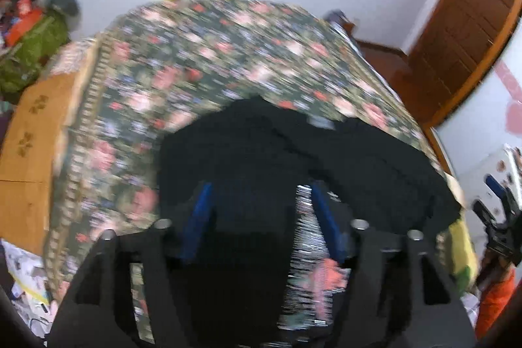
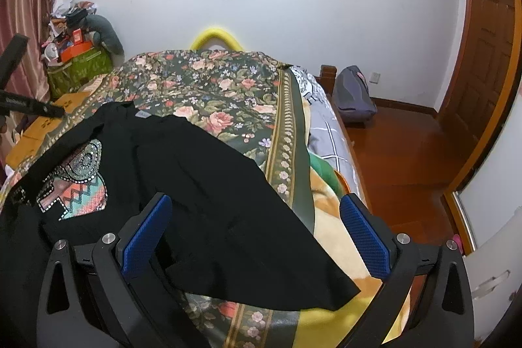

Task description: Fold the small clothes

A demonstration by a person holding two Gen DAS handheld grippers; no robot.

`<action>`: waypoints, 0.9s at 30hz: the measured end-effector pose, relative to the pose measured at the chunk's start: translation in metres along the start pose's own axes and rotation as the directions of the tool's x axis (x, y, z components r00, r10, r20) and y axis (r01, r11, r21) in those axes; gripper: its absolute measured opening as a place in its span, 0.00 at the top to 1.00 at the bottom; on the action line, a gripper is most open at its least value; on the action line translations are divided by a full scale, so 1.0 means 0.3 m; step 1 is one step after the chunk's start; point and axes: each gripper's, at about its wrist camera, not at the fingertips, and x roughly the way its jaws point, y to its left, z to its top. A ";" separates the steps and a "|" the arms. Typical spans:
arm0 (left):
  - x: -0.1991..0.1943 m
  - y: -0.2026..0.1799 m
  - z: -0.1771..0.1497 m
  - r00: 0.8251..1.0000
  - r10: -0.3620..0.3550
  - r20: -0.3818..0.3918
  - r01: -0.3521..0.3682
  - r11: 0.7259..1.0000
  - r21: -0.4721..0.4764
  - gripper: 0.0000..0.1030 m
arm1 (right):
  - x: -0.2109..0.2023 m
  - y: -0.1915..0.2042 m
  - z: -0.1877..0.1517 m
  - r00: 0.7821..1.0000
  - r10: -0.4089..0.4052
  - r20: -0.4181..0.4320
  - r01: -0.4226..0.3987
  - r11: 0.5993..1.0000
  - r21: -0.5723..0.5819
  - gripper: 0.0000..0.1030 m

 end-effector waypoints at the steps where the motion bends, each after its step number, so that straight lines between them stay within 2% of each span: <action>1: 0.001 0.036 -0.001 1.000 0.024 0.008 -0.024 1.000 -0.012 0.33 | 0.004 0.001 -0.002 1.000 0.003 -0.002 -0.003 1.000 0.002 0.01; 4: 0.049 0.197 -0.017 0.997 0.079 -0.025 -0.082 0.991 -0.105 0.33 | 0.018 0.013 -0.005 1.000 0.018 -0.009 -0.018 1.000 0.005 0.01; 7: 0.146 0.327 -0.062 0.992 0.073 -0.103 -0.093 0.973 -0.212 0.33 | 0.026 0.026 -0.016 1.000 0.018 -0.017 -0.018 1.000 0.004 0.01; 9: 0.197 0.365 -0.094 0.991 0.031 -0.133 -0.066 0.961 -0.269 0.33 | 0.028 0.028 -0.028 0.999 0.018 -0.027 -0.017 1.000 0.006 0.01; 11: 0.247 0.387 -0.115 0.989 -0.049 -0.142 0.000 0.946 -0.324 0.33 | 0.028 0.024 -0.042 0.999 0.007 -0.043 -0.006 1.000 0.004 0.01; 12: 0.263 0.387 -0.119 0.987 -0.084 -0.136 0.034 0.940 -0.338 0.33 | 0.029 0.021 -0.049 0.999 -0.001 -0.052 0.001 1.000 0.004 0.01; 14: 0.277 0.359 -0.112 0.989 -0.094 -0.111 0.054 0.946 -0.319 0.34 | 0.029 0.006 -0.067 0.997 -0.017 -0.070 0.018 1.000 0.009 0.01; 15: 0.279 0.340 -0.106 0.991 -0.089 -0.101 0.056 0.954 -0.293 0.36 | 0.028 -0.004 -0.077 0.996 -0.024 -0.080 0.025 1.000 0.015 0.01; 17: 0.282 0.298 -0.090 0.994 -0.051 -0.093 0.029 0.974 -0.224 0.62 | 0.024 -0.026 -0.099 0.994 -0.040 -0.102 0.043 0.999 0.028 0.01; 18: 0.284 0.288 -0.083 0.996 -0.020 -0.087 0.002 0.980 -0.200 0.69 | 0.021 -0.035 -0.108 0.993 -0.049 -0.112 0.053 0.998 0.034 0.01; 19: 0.283 0.280 -0.077 0.997 0.006 -0.081 -0.021 0.983 -0.183 0.83 | 0.018 -0.046 -0.118 0.991 -0.056 -0.120 0.062 0.997 0.041 0.01; 20: 0.282 0.284 -0.073 0.997 0.015 -0.076 -0.028 0.984 -0.178 0.89 | 0.014 -0.059 -0.129 0.990 -0.065 -0.126 0.072 0.996 0.048 0.01; 22: 0.273 0.305 -0.073 0.997 0.037 -0.061 -0.048 0.982 -0.183 0.92 | 0.010 -0.080 -0.144 0.987 -0.076 -0.140 0.085 0.994 0.065 0.01; 24: 0.272 0.329 -0.073 0.992 0.113 -0.054 -0.122 0.975 -0.185 0.97 | 0.009 -0.102 -0.158 0.985 -0.079 -0.152 0.092 0.992 0.085 0.01; 25: 0.276 0.354 -0.078 0.985 0.160 -0.063 -0.169 0.966 -0.197 0.97 | 0.009 -0.111 -0.162 0.984 -0.077 -0.158 0.093 0.991 0.094 0.01; 27: 0.295 0.398 -0.091 0.979 0.180 -0.095 -0.196 0.955 -0.221 0.97 | 0.009 -0.129 -0.168 0.984 -0.067 -0.168 0.087 0.989 0.118 0.01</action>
